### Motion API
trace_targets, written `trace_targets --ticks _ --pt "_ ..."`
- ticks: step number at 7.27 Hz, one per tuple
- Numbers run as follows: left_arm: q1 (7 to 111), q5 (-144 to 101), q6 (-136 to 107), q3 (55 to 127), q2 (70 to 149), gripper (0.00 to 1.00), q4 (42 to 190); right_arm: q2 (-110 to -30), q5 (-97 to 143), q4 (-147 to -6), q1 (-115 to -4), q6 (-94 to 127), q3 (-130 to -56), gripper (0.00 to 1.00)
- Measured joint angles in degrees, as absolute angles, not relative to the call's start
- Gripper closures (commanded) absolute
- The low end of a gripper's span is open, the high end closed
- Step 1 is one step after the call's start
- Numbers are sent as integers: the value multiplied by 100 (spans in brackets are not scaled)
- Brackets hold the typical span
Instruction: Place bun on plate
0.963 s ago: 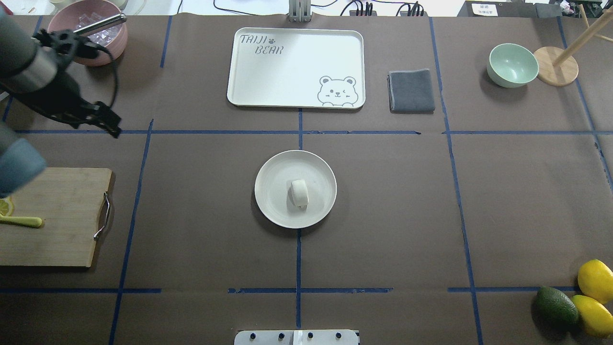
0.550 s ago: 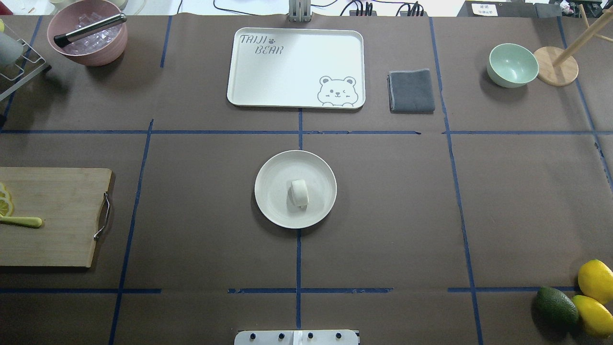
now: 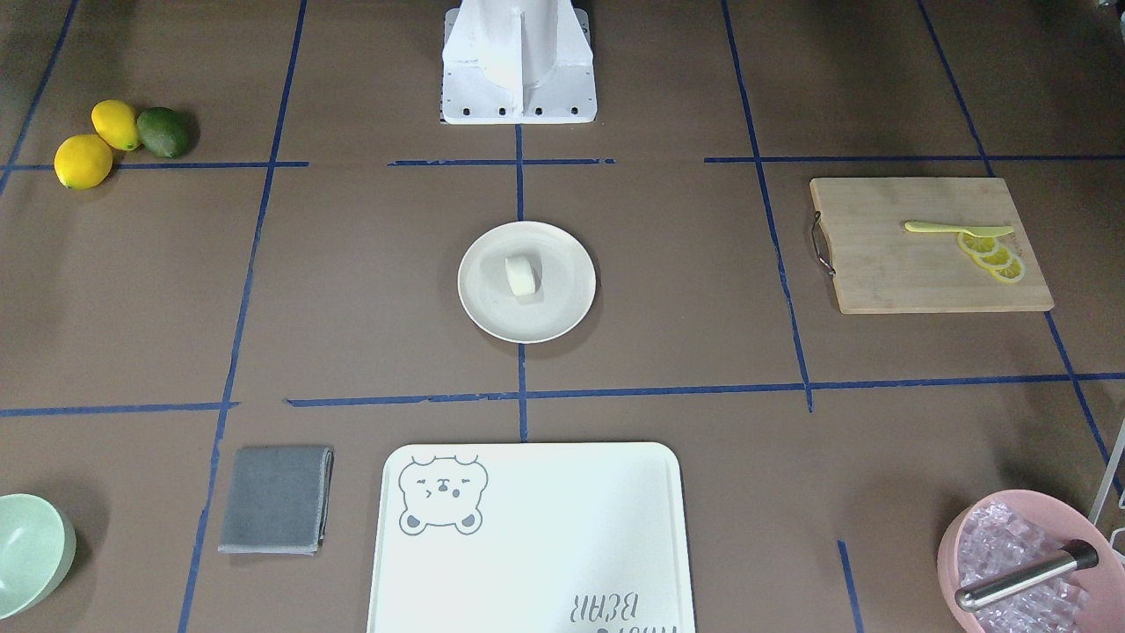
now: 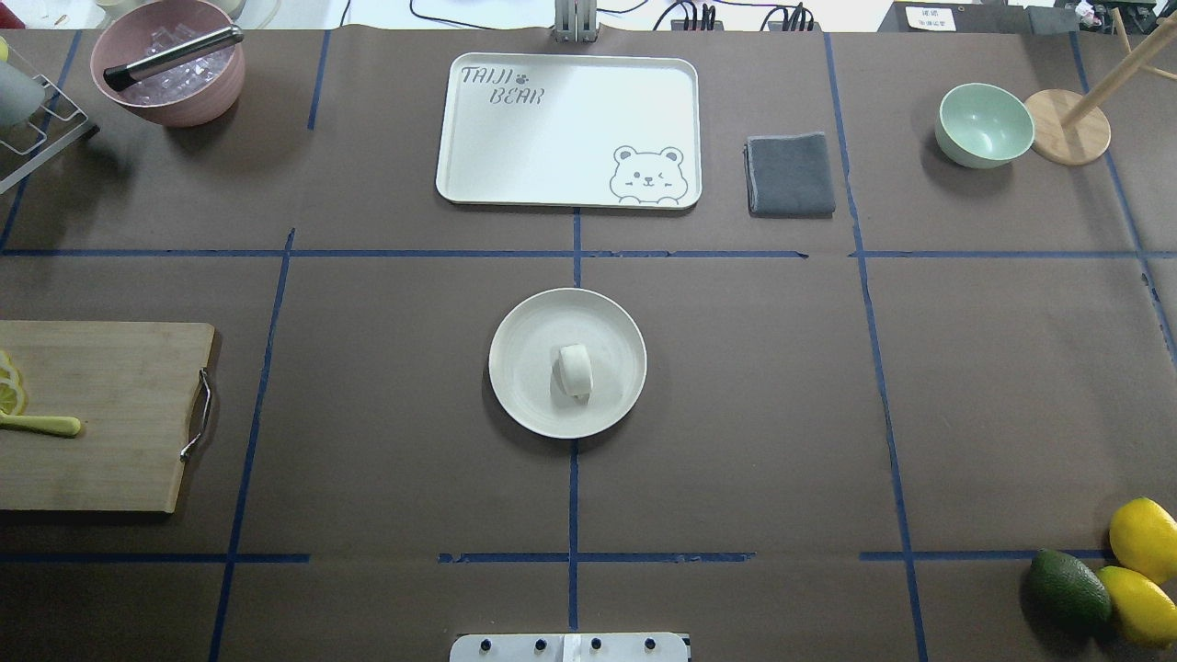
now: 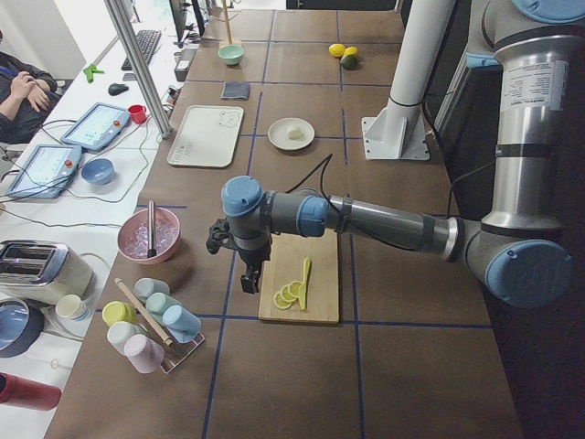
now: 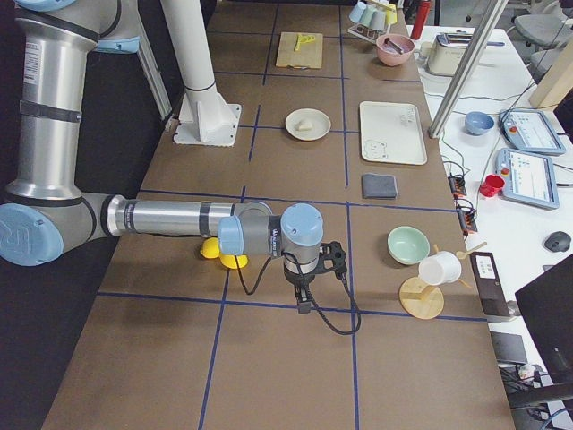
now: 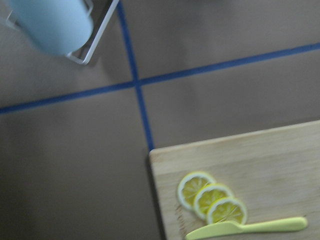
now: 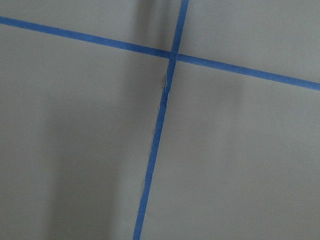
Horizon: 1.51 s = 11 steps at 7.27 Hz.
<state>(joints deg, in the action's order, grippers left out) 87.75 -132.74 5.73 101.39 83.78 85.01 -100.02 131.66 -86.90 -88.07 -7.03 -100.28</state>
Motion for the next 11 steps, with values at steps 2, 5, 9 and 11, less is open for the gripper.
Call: trace_targets --ticks 2,5,9,11 --pt "8955 -13285 547 10043 8317 0 8507 -10002 13166 -8691 -8807 -703 -10029 0" --pt "8979 -13242 570 10014 8309 0 8499 -10002 13158 -8684 -8807 -703 -10040 0" --pt "8978 -13245 567 10024 8279 0 8489 -10009 13157 -8684 -8807 -703 -10029 0" --pt "8978 -13245 563 10043 8228 0 8495 -10011 13157 -8684 -8807 -705 -10028 0"
